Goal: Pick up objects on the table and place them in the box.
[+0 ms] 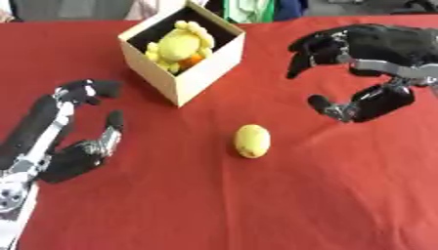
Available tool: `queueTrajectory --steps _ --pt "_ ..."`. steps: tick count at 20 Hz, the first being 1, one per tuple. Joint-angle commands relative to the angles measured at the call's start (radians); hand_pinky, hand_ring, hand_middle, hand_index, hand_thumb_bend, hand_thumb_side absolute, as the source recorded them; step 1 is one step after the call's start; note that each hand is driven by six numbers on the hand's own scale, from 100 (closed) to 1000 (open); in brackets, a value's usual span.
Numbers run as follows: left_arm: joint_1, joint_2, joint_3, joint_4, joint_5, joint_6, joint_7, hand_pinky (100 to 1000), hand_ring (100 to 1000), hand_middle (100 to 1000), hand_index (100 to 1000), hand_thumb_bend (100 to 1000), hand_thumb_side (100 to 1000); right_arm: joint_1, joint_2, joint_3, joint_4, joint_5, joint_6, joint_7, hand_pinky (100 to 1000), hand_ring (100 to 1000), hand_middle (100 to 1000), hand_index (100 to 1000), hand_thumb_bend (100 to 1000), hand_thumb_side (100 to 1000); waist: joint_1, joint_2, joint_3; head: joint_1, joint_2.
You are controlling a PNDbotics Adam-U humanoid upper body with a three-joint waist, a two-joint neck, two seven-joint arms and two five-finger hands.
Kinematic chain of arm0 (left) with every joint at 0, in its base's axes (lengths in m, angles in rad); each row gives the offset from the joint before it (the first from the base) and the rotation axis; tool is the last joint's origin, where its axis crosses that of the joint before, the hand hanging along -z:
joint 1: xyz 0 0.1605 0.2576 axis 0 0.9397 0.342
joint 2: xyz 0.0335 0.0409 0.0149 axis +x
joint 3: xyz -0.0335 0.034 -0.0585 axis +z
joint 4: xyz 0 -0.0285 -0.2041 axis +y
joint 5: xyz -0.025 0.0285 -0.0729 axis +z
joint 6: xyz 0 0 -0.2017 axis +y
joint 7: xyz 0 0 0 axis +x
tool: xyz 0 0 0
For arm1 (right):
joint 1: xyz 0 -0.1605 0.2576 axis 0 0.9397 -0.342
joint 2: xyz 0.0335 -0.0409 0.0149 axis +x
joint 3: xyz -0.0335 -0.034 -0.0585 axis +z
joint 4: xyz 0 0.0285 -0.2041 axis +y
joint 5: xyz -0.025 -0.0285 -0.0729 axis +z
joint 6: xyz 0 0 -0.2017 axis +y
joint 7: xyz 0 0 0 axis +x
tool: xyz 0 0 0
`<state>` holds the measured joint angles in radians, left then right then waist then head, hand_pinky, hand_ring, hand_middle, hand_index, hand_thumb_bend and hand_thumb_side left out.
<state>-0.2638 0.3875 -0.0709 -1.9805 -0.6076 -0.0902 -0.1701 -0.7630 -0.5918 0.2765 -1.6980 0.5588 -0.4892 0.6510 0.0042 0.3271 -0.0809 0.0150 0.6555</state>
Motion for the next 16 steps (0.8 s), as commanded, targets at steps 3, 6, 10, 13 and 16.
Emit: queueTrajectory --steps 3,6,10,13,16 --pt "-0.012 0.013 0.002 -0.020 -0.003 0.000 -0.002 704 755 673 860 100 746 0.036 0.021 0.001 -0.034 0.045 0.003 0.052 870 942 746 841 100 280 0.002 -0.012 -0.002 -0.004 -0.013" --pt "-0.013 0.012 0.002 -0.020 -0.005 0.001 -0.002 703 754 672 859 100 748 0.063 0.033 0.001 -0.044 0.054 0.011 0.081 872 944 748 863 100 283 0.002 -0.010 -0.005 -0.005 -0.013" --pt "-0.017 0.012 0.000 -0.020 -0.004 0.002 -0.006 701 753 671 858 100 743 0.085 0.050 -0.003 -0.060 0.053 0.021 0.111 858 941 727 862 100 274 0.002 -0.009 -0.009 -0.007 -0.013" --pt "-0.018 0.012 -0.001 -0.020 -0.001 0.002 -0.007 700 752 670 857 100 750 0.099 0.067 -0.006 -0.075 0.053 0.033 0.122 853 939 710 857 100 267 0.001 -0.009 -0.009 -0.007 -0.014" --pt "-0.017 0.012 0.000 -0.020 -0.001 0.003 -0.007 700 752 670 857 100 750 0.112 0.079 -0.011 -0.091 0.067 0.043 0.119 850 936 670 860 100 261 0.001 -0.009 -0.008 -0.008 -0.015"
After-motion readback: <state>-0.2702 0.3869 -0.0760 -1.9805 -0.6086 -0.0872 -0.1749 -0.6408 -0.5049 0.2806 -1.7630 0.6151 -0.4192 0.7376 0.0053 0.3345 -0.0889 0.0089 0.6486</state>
